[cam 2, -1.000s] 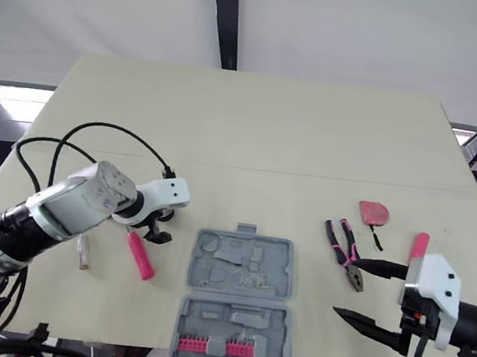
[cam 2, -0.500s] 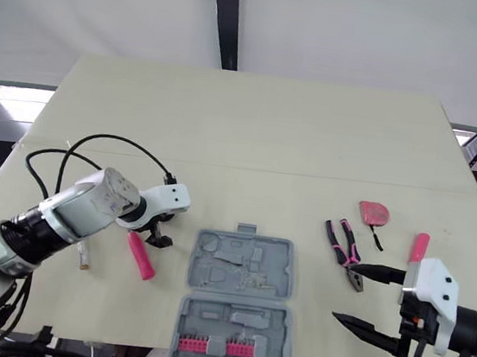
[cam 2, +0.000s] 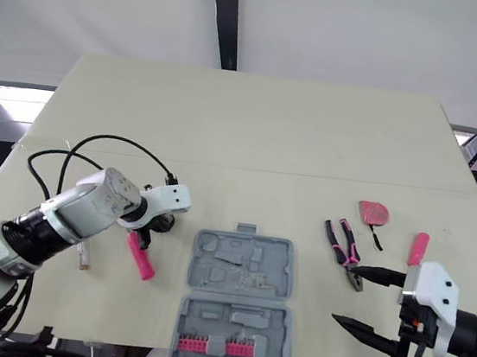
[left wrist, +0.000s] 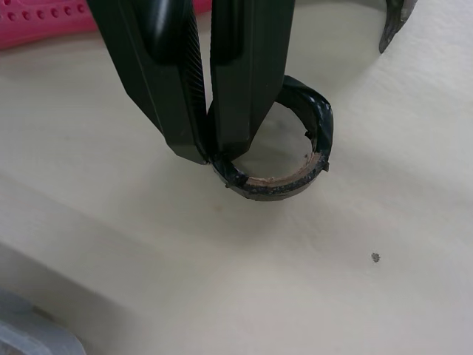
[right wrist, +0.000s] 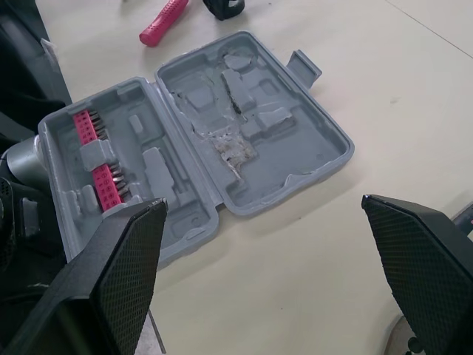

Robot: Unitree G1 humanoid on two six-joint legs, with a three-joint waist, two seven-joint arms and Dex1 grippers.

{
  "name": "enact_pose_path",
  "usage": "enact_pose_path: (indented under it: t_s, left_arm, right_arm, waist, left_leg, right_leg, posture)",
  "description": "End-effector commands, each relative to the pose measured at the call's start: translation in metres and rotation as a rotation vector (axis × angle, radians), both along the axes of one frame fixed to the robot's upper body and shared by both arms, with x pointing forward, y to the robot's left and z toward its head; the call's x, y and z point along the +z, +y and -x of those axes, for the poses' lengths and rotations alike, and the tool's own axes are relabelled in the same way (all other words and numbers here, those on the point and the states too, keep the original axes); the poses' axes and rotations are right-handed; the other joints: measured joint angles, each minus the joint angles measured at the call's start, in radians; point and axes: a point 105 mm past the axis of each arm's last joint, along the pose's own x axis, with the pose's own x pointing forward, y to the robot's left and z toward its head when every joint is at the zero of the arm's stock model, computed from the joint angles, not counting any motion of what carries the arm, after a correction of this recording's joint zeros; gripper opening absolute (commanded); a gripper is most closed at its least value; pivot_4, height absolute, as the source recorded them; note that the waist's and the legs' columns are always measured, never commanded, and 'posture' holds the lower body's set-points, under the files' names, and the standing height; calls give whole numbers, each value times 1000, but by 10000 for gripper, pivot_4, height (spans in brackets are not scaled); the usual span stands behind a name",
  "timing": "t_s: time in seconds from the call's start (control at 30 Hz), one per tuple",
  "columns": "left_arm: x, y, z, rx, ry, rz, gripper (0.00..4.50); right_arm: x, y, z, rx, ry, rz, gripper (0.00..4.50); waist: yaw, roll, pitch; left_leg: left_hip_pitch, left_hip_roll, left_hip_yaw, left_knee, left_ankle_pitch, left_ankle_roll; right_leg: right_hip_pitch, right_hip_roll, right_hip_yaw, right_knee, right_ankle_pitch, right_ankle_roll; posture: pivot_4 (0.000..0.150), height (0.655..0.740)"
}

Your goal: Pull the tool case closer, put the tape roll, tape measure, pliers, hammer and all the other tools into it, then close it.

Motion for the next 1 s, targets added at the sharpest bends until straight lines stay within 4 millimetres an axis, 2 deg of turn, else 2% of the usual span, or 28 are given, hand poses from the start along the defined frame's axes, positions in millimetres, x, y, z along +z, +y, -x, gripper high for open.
enact_pose_path:
  t_s: [0.03,0.2,0.27,0.4,0.53,0.6,0.7,0.87,1.0]
  left_arm:
    - [5,10,-2,25,-24,-14,497]
    - [27,13,5,28,-47,100,497]
    - [36,13,14,-8,-50,164,497]
    - [55,0,41,-101,4,417,497]
    - [59,-7,67,-184,65,600,497]
    - [56,-6,77,-213,97,614,497]
    - [58,-11,77,-239,98,642,497]
    - [55,-30,65,-296,91,607,497]
    - [52,-33,59,-320,99,599,497]
  right_arm:
    - [5,-1,2,4,-34,2,45000]
    - [5,-2,4,-12,-42,-13,45000]
    - [4,-2,7,-17,-45,-22,45000]
    - [-1,1,15,0,-42,-51,45000]
    - [-5,6,18,7,-48,-70,45000]
    - [-8,8,18,7,-55,-78,45000]
    - [-11,11,18,2,-61,-88,45000]
    - [-18,16,18,-8,-67,-96,45000]
    - [-18,20,20,-22,-78,-105,45000]
  waist:
    - [0,0,0]
    - [-2,0,0]
    - [-2,0,0]
    - [-2,0,0]
    - [-3,0,0]
    - [-5,0,0]
    - [2,0,0]
    - [2,0,0]
    - [-7,1,-1]
  left_leg:
    - [0,0,0,0,0,0]
    - [0,0,0,0,0,0]
    - [0,0,0,0,0,0]
    - [-1,0,0,0,0,0]
    - [0,1,0,0,0,0]
    - [0,1,0,0,0,0]
    - [0,1,0,0,0,0]
    - [1,0,0,0,0,0]
    - [1,0,0,-1,0,0]
  right_leg:
    - [0,0,0,0,0,0]
    - [0,0,0,0,0,0]
    - [-1,0,0,0,0,0]
    - [-1,0,0,1,0,0]
    - [-1,0,1,1,0,0]
    - [-1,0,1,1,0,0]
    - [-1,0,1,1,0,0]
    - [1,0,1,1,0,0]
    - [0,0,1,1,0,0]
  posture:
    - [1500,7400]
    - [1500,7400]
    - [1500,7400]
    - [1500,7400]
    - [1500,7400]
    - [1500,7400]
    - [1500,7400]
    - [1500,7400]
    - [1500,7400]
